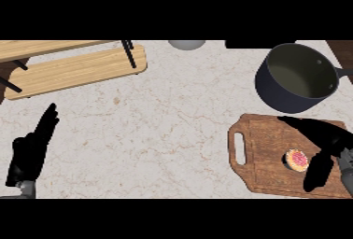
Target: Pick the cupcake from the cutting board and place it in the pot
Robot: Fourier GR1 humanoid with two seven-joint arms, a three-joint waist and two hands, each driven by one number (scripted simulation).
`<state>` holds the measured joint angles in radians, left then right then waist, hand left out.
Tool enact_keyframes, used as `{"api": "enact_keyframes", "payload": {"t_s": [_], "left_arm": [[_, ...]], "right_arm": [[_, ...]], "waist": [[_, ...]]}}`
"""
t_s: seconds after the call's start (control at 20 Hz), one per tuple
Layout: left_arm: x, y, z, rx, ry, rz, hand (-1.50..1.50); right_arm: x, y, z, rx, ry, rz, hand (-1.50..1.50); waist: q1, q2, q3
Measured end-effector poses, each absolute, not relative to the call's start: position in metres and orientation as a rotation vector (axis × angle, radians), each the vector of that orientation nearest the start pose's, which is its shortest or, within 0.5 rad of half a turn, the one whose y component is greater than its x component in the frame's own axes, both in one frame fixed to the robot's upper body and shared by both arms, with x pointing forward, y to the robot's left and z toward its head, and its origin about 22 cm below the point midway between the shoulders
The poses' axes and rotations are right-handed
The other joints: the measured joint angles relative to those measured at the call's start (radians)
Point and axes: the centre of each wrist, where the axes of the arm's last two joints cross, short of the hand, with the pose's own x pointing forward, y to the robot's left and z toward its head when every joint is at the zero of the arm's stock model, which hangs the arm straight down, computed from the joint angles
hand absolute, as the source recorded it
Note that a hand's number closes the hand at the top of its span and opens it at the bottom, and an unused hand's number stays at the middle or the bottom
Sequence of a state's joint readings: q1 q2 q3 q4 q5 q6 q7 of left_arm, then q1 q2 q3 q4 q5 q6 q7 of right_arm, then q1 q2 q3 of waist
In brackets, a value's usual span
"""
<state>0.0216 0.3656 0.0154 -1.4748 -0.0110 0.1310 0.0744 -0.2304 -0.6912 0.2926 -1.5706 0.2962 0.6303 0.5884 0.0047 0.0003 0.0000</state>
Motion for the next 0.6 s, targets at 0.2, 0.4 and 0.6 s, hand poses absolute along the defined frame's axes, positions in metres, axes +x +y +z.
{"api": "enact_keyframes", "payload": {"t_s": [0.2,0.4,0.6], "left_arm": [[0.232,0.336,0.013,0.436,-1.387,-0.150,0.00],[0.234,0.327,0.014,0.431,-1.384,-0.150,0.00],[0.231,0.329,0.016,0.431,-1.385,-0.146,0.00]], "right_arm": [[0.280,-0.289,0.079,-0.542,-0.657,1.276,-1.50],[0.285,-0.294,0.067,-0.554,-0.646,1.280,-1.50],[0.283,-0.298,0.057,-0.565,-0.638,1.274,-1.50]], "waist": [[-0.001,-0.001,0.000],[-0.001,0.000,0.000],[-0.002,-0.001,0.000]]}}
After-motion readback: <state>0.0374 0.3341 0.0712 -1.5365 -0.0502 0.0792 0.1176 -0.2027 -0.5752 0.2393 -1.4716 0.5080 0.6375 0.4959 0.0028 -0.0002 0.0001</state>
